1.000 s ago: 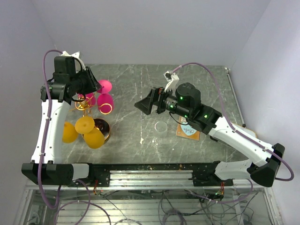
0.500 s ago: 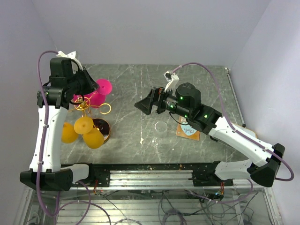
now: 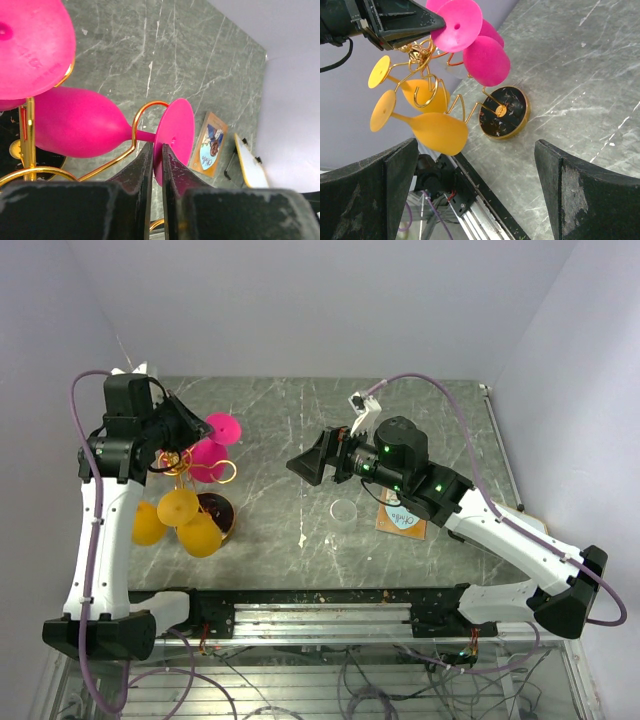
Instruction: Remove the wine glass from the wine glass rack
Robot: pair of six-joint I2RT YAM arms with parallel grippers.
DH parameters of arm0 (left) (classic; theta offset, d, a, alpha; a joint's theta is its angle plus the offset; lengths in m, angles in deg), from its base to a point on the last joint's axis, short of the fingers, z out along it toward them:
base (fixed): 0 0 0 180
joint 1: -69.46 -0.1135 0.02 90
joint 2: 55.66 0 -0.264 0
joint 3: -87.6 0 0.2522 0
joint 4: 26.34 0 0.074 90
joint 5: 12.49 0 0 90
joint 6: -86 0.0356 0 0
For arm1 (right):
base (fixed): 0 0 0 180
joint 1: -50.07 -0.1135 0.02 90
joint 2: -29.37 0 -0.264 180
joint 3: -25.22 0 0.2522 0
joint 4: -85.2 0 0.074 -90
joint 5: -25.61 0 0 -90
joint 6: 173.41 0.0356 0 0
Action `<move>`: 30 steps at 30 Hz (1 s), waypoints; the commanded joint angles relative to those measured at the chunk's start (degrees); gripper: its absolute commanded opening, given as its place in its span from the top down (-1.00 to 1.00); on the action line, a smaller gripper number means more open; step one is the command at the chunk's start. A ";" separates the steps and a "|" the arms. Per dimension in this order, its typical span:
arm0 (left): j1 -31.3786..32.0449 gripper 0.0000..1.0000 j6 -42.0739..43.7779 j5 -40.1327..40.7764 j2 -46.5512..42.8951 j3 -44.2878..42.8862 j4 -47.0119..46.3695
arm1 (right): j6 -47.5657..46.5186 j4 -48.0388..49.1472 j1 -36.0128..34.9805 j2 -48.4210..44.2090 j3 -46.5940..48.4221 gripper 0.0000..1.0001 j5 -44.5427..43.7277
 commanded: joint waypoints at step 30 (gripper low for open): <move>-6.14 0.86 -25.13 -5.50 -11.36 6.13 -3.07 | -0.20 -0.70 0.33 -0.24 1.99 -0.99 -0.69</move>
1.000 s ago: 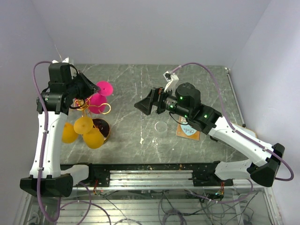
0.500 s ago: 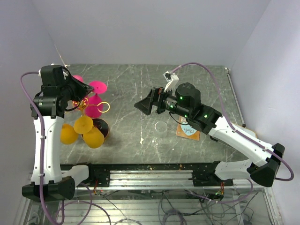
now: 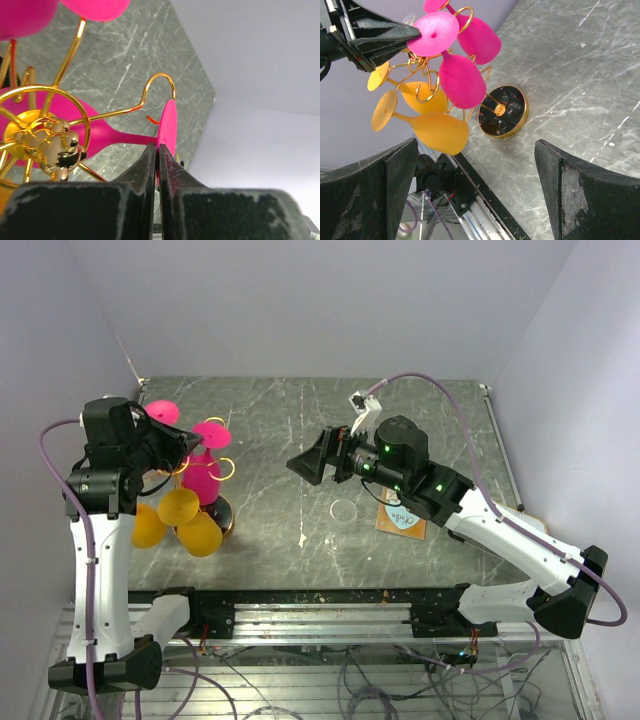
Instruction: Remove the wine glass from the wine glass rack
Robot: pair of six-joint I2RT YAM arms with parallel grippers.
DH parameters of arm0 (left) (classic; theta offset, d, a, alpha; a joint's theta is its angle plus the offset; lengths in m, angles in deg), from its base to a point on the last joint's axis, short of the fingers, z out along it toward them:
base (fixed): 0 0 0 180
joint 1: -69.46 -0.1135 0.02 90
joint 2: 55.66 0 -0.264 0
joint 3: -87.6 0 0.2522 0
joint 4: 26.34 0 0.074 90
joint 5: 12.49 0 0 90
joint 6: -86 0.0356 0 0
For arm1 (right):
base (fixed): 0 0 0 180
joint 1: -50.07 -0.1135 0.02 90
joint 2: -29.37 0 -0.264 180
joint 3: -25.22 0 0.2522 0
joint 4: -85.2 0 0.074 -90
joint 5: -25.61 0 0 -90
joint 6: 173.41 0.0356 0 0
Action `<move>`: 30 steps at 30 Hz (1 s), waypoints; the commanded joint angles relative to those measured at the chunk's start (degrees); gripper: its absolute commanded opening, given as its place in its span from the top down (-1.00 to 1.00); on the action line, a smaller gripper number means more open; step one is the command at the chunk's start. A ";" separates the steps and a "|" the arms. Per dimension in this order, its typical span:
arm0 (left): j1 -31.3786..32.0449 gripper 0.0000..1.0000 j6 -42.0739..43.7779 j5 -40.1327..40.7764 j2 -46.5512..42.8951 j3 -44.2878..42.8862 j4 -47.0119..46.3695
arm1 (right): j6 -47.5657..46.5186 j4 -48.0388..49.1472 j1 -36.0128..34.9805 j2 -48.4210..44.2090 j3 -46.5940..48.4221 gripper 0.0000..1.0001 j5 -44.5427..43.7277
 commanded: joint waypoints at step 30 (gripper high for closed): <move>1.07 0.86 -49.58 -39.20 -7.75 21.59 -88.83 | 32.22 66.79 8.79 1.01 -24.70 -0.99 19.79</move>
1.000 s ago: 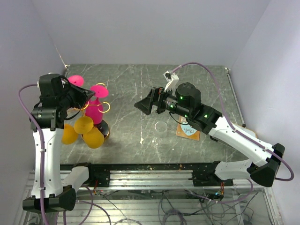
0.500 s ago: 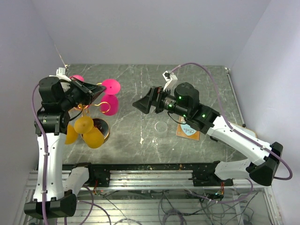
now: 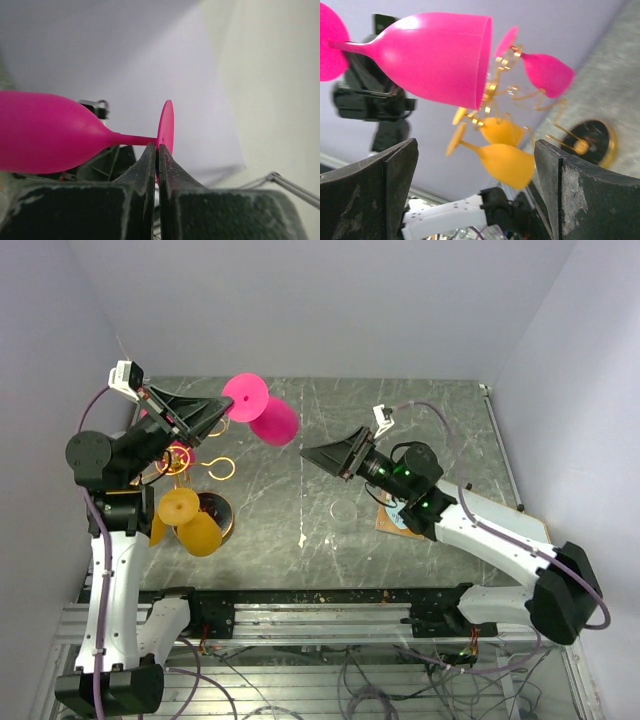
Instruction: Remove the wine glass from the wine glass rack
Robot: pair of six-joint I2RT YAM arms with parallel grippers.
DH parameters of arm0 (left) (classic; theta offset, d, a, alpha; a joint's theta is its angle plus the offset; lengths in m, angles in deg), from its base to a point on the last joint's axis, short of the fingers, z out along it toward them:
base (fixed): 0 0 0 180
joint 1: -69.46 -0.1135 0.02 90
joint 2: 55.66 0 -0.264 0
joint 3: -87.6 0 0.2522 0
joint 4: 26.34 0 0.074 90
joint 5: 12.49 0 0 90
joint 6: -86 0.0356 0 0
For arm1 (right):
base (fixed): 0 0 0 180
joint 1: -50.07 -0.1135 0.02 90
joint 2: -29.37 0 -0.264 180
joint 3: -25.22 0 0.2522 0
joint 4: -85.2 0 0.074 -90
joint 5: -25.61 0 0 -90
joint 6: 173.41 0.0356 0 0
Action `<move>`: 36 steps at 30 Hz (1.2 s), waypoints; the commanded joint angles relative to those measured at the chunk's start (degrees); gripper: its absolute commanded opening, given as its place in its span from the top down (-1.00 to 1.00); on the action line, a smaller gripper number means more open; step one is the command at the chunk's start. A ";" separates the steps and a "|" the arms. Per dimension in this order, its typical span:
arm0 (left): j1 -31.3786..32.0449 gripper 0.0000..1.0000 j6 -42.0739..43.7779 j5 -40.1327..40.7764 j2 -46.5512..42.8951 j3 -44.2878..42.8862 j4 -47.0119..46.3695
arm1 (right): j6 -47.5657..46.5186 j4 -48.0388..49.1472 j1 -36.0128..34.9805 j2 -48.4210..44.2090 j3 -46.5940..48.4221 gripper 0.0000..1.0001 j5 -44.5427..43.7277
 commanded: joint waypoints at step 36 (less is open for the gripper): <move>2.87 -0.96 36.56 4.98 -3.66 -12.07 40.78 | 2.88 -8.98 1.21 -9.50 7.78 1.00 -13.98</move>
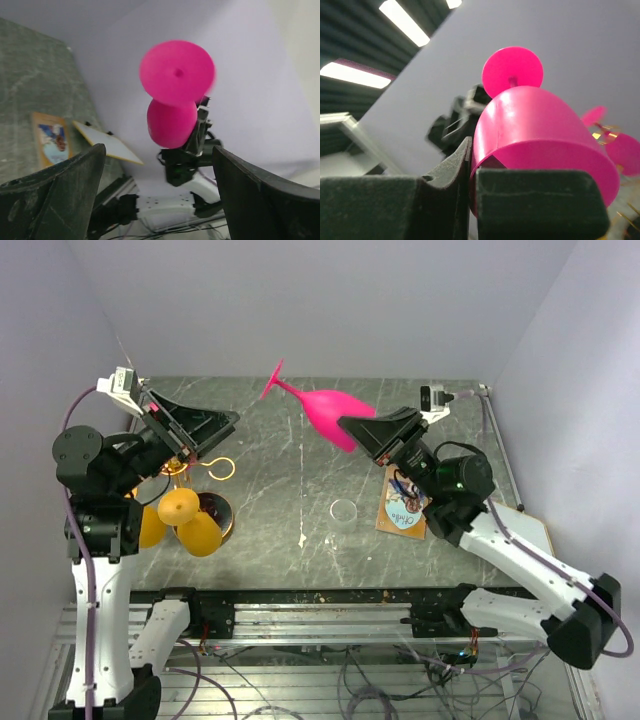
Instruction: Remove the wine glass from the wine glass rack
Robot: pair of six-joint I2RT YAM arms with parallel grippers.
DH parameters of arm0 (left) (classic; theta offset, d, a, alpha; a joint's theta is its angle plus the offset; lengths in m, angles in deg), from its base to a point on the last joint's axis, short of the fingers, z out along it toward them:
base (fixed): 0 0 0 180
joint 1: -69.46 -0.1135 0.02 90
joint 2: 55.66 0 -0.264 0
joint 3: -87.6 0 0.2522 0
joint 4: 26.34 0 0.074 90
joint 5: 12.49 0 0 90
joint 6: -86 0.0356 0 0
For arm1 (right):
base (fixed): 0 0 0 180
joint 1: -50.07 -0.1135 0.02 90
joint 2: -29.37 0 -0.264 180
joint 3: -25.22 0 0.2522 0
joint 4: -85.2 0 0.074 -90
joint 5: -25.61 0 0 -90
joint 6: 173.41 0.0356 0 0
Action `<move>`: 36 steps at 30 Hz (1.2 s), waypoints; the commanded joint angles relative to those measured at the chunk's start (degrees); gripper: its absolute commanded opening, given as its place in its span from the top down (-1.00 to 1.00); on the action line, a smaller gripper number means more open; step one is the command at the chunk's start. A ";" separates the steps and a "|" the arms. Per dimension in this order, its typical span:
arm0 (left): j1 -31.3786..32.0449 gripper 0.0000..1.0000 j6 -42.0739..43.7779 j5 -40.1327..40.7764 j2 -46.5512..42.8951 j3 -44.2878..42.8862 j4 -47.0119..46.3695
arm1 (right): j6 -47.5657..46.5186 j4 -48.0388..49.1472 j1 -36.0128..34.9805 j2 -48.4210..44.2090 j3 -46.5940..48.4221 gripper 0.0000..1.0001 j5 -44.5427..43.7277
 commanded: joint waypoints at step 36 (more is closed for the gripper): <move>0.36 -0.91 39.73 36.13 -7.31 -24.44 58.38 | -7.93 -118.83 0.23 34.37 48.93 1.00 -33.88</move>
